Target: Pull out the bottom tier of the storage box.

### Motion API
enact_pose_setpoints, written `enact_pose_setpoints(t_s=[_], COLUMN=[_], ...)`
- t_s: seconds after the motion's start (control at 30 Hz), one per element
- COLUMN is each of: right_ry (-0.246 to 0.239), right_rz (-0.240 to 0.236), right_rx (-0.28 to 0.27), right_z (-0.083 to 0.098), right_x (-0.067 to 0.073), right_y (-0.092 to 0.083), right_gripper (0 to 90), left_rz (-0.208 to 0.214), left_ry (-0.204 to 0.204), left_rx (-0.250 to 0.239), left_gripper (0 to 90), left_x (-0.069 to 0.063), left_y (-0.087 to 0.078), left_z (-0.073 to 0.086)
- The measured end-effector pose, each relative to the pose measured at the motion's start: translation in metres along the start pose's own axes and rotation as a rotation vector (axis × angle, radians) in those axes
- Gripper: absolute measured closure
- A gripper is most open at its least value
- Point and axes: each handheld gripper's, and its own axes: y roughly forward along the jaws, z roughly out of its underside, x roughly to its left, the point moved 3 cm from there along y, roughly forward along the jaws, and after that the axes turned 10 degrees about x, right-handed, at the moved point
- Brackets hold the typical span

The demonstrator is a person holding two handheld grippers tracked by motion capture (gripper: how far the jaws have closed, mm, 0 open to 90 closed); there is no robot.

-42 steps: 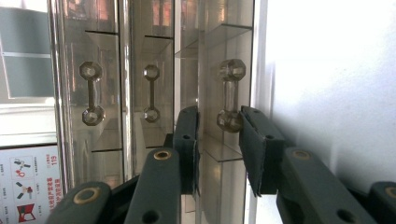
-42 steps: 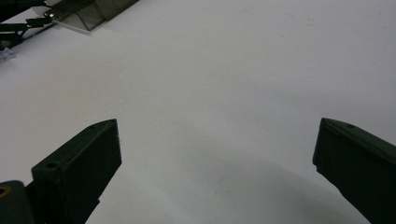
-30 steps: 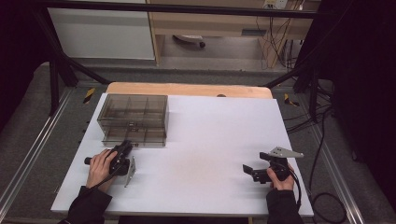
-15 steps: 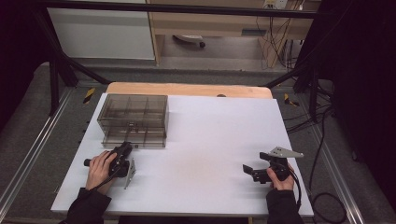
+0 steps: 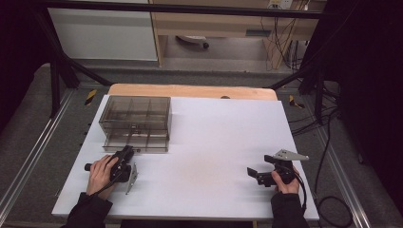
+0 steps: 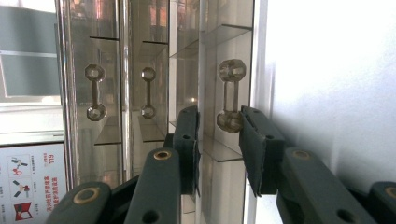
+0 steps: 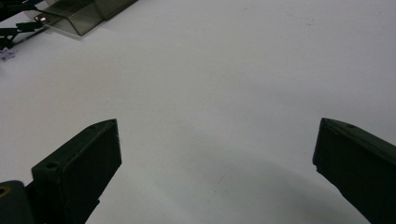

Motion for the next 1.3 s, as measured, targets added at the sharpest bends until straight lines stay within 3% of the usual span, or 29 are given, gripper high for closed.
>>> enact_pose_setpoints(t_s=[1.3], right_ry=[-0.001], right_rz=[0.001], right_rx=[-0.003], right_z=[0.000], right_x=[0.000], right_y=[-0.001], right_gripper=[1.8], left_rz=[0.008], left_ry=[-0.001], left_rx=[-0.009], left_gripper=[68.4], left_x=[-0.005], left_y=[-0.013], left_z=[0.000])
